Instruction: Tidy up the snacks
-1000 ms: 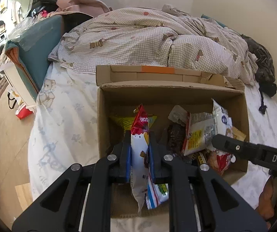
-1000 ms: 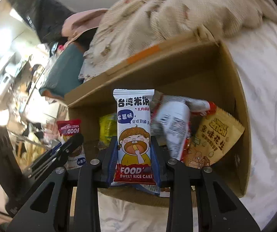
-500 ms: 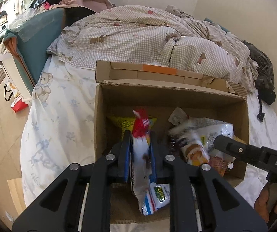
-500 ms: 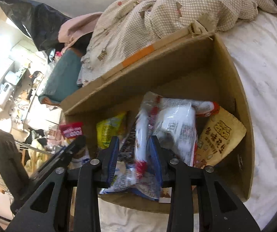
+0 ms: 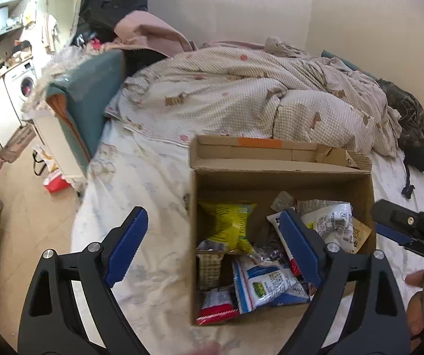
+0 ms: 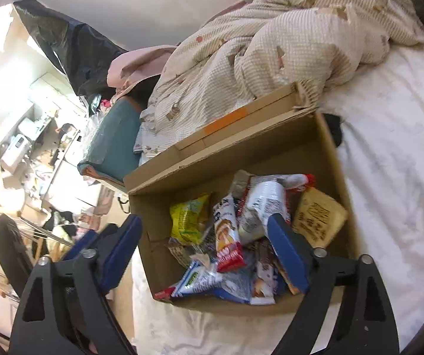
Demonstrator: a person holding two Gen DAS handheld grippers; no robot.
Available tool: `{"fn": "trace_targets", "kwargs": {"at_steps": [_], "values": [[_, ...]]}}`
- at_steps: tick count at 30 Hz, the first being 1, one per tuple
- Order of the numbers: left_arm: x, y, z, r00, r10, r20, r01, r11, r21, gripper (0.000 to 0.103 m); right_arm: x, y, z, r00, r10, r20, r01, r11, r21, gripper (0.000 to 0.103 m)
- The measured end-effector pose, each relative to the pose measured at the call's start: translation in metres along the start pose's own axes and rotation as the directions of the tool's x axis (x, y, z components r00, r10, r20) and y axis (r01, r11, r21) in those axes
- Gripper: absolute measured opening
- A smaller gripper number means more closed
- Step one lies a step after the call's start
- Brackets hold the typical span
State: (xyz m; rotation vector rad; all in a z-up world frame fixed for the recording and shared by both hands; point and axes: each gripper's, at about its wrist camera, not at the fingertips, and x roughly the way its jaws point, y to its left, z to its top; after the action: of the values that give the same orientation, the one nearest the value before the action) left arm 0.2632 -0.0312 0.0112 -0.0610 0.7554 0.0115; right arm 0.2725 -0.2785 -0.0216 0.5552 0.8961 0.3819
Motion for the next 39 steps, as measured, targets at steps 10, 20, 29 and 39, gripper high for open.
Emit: {"fn": "trace_targets", "kwargs": {"at_steps": [10, 20, 29, 39], "values": [[-0.074, 0.017, -0.025, 0.996, 0.012, 0.083, -0.010, 1.000, -0.019, 0.097, -0.070, 0.031, -0.043, 0.985, -0.117, 0.127, 0.136, 0.979, -0.151, 0.103], [-0.122, 0.026, -0.078, 0.996, 0.060, 0.073, -0.060, 0.998, 0.005, 0.103, -0.112, 0.037, -0.097, 0.961, -0.213, 0.176, 0.249, 0.945, -0.212, 0.103], [-0.144, 0.024, -0.115, 0.995, 0.021, 0.093, -0.021, 1.000, -0.001, 0.103, -0.121, 0.047, -0.138, 0.913, -0.314, 0.261, 0.378, 0.890, -0.255, 0.103], [-0.135, 0.025, -0.128, 0.995, 0.043, 0.086, -0.042, 0.999, -0.011, 0.103, -0.103, 0.056, -0.159, 0.905, -0.347, 0.247, 0.414, 0.852, -0.320, 0.103]]}}
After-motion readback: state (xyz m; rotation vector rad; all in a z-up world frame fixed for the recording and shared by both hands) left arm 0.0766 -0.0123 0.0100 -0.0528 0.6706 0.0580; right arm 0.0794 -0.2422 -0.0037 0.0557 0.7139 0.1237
